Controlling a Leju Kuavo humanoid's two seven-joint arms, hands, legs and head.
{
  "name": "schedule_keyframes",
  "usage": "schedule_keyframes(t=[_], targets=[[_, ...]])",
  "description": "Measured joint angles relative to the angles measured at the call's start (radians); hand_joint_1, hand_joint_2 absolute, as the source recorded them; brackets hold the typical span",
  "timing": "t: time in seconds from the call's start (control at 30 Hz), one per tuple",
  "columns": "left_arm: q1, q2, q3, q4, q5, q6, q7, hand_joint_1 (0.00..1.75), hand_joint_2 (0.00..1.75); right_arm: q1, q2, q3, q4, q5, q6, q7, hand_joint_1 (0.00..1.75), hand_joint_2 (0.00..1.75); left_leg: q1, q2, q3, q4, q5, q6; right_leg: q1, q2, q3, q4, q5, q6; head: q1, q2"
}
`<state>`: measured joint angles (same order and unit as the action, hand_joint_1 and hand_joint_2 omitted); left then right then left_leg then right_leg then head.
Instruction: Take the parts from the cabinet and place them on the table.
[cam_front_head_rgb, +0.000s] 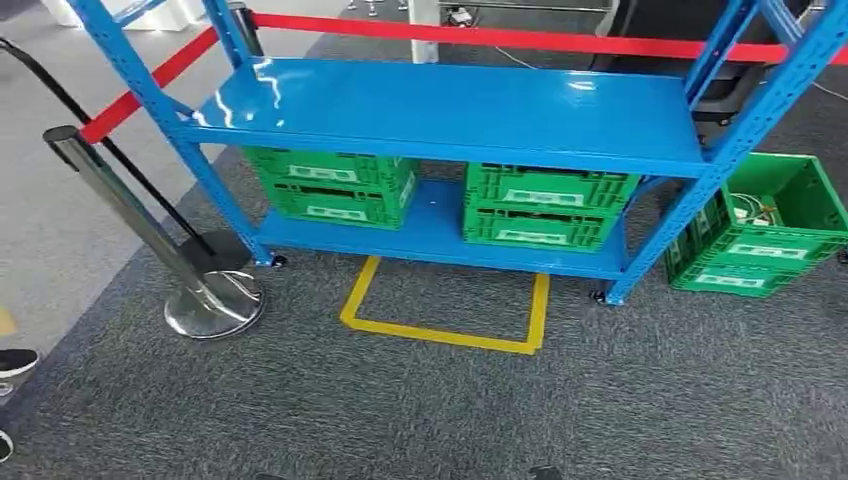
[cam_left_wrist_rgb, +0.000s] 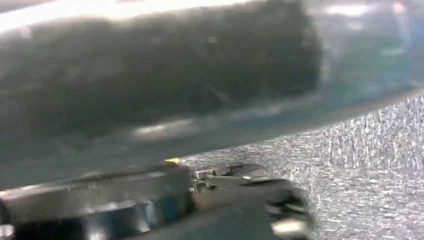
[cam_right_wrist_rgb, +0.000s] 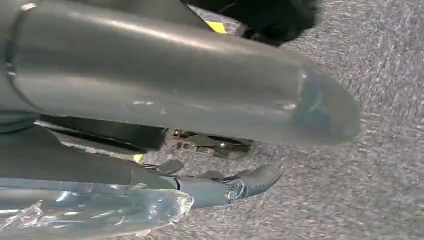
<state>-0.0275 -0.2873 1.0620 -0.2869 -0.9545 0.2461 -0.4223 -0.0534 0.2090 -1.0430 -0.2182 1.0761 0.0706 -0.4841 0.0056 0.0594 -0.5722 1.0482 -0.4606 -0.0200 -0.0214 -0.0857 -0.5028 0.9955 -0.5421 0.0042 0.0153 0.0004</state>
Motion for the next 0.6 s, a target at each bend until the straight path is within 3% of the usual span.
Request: schedule_keyframes(t=[0.03, 0.1, 0.13, 0.17, 0.2, 0.23, 0.27, 0.33, 0.37, 0.43, 0.47, 0.5, 0.53, 0.57, 0.6], targets=[[-0.003, 0.0, 0.0, -0.002, -0.002, 0.0, -0.001, 0.0, 0.0, 0.001, 0.0, 0.0, 0.0, 0.0, 0.0, -0.002, 0.0, 0.0, -0.013, 0.049, 0.025, -0.047, -0.029, 0.004, 0.007, -0.01, 0.004, 0.001, -0.01, 0.01, -0.001, 0.0], [-0.005, -0.002, 0.0, -0.003, -0.01, 0.0, -0.005, 0.0, 0.0, -0.002, 0.0, 0.0, 0.0, 0.0, 0.0, -0.002, 0.0, 0.0, -0.013, 0.02, 0.025, -0.05, -0.045, 0.024, 0.008, -0.031, 0.02, -0.013, -0.017, 0.026, 0.001, 0.0], [-0.001, -0.002, 0.001, -0.004, -0.01, 0.0, -0.006, 0.0, 0.0, -0.003, 0.0, 0.0, 0.0, 0.0, 0.0, -0.004, 0.0, 0.0, -0.011, 0.009, 0.022, -0.056, -0.046, 0.031, 0.007, -0.032, 0.035, 0.007, -0.001, 0.037, 0.002, 0.0], [0.003, -0.002, 0.002, -0.004, -0.012, 0.0, -0.006, 0.0, 0.0, -0.006, 0.0, 0.0, 0.0, 0.0, 0.0, -0.006, 0.0, 0.0, -0.008, -0.006, 0.034, -0.056, -0.045, 0.041, 0.002, -0.035, 0.047, 0.009, -0.002, 0.045, 0.002, 0.0], [0.008, -0.005, 0.003, -0.006, -0.013, 0.0, -0.007, 0.0, 0.0, -0.007, 0.0, 0.0, 0.0, 0.0, 0.0, -0.009, 0.0, 0.0, -0.004, -0.011, 0.047, -0.063, -0.041, 0.047, -0.002, 0.008, 0.036, 0.022, -0.018, 0.049, 0.005, 0.0], [0.006, -0.006, 0.004, -0.008, -0.015, 0.0, -0.008, 0.0, 0.0, -0.007, 0.001, -0.001, 0.0, -0.002, 0.0, -0.013, 0.0, 0.0, -0.004, -0.015, 0.057, -0.062, -0.043, 0.051, -0.004, 0.049, 0.016, 0.06, -0.042, 0.048, 0.007, 0.0], [0.003, -0.006, 0.004, -0.008, -0.019, 0.0, -0.008, 0.0, 0.0, -0.007, 0.0, -0.002, 0.0, -0.003, 0.0, -0.014, 0.0, 0.0, -0.004, -0.024, 0.061, -0.061, -0.047, 0.056, -0.003, 0.07, -0.025, 0.126, -0.071, 0.048, 0.01, 0.0], [0.002, -0.007, 0.006, -0.009, -0.022, 0.0, -0.01, 0.0, 0.0, -0.004, 0.0, -0.003, 0.0, -0.005, 0.0, -0.018, 0.0, 0.0, -0.008, -0.039, 0.07, -0.061, -0.059, 0.059, 0.001, 0.082, -0.135, 0.277, -0.127, 0.049, 0.013, 0.0], [0.004, -0.007, 0.01, -0.01, -0.024, 0.0, -0.01, 0.0, 0.0, -0.001, 0.0, -0.004, 0.0, -0.005, 0.0, -0.019, 0.0, 0.0, -0.009, -0.046, 0.08, -0.061, -0.068, 0.06, 0.003, 0.083, -0.172, 0.308, -0.139, 0.048, 0.012, 0.0], [0.006, -0.008, 0.018, -0.01, -0.024, 0.0, -0.01, 0.0, 0.0, 0.004, 0.0, -0.004, 0.0, -0.005, 0.0, -0.02, 0.0, 0.0, -0.011, -0.059, 0.111, -0.061, -0.091, 0.058, 0.005, 0.083, -0.186, 0.25, -0.109, 0.04, 0.013, 0.0], [0.006, -0.008, 0.019, -0.01, -0.026, 0.0, -0.01, 0.0, 0.0, 0.004, 0.0, -0.004, 0.0, -0.005, 0.0, -0.02, 0.0, 0.0, -0.012, -0.062, 0.13, -0.061, -0.106, 0.056, 0.007, 0.083, -0.173, 0.18, -0.064, 0.034, 0.013, 0.0], [0.007, -0.008, 0.021, -0.01, -0.027, 0.0, -0.01, 0.0, 0.0, 0.005, 0.0, -0.004, 0.0, -0.006, 0.0, -0.021, 0.0, 0.0, -0.013, -0.062, 0.146, -0.061, -0.122, 0.054, 0.01, 0.083, -0.162, 0.105, 0.016, 0.026, 0.014, 0.0], [0.01, -0.008, 0.022, -0.01, -0.027, 0.0, -0.01, 0.0, 0.0, 0.009, 0.0, -0.005, 0.0, -0.006, 0.0, -0.021, 0.0, 0.0, -0.014, -0.063, 0.16, -0.059, -0.136, 0.05, 0.013, 0.084, -0.165, 0.065, 0.116, 0.017, 0.015, 0.0], [0.009, -0.008, 0.023, -0.01, -0.027, 0.0, -0.01, 0.0, 0.0, 0.007, 0.0, -0.005, 0.0, -0.006, 0.0, -0.021, 0.0, 0.0, -0.016, -0.068, 0.166, -0.06, -0.146, 0.042, 0.016, 0.08, -0.159, 0.064, 0.082, 0.014, 0.014, 0.0], [0.007, -0.008, 0.024, -0.011, -0.028, 0.0, -0.011, 0.0, 0.0, 0.006, 0.0, -0.005, 0.0, -0.006, 0.0, -0.023, 0.0, 0.0, -0.014, -0.066, 0.174, -0.067, -0.158, 0.034, 0.02, 0.084, -0.141, 0.067, 0.082, 0.007, 0.012, 0.0]])
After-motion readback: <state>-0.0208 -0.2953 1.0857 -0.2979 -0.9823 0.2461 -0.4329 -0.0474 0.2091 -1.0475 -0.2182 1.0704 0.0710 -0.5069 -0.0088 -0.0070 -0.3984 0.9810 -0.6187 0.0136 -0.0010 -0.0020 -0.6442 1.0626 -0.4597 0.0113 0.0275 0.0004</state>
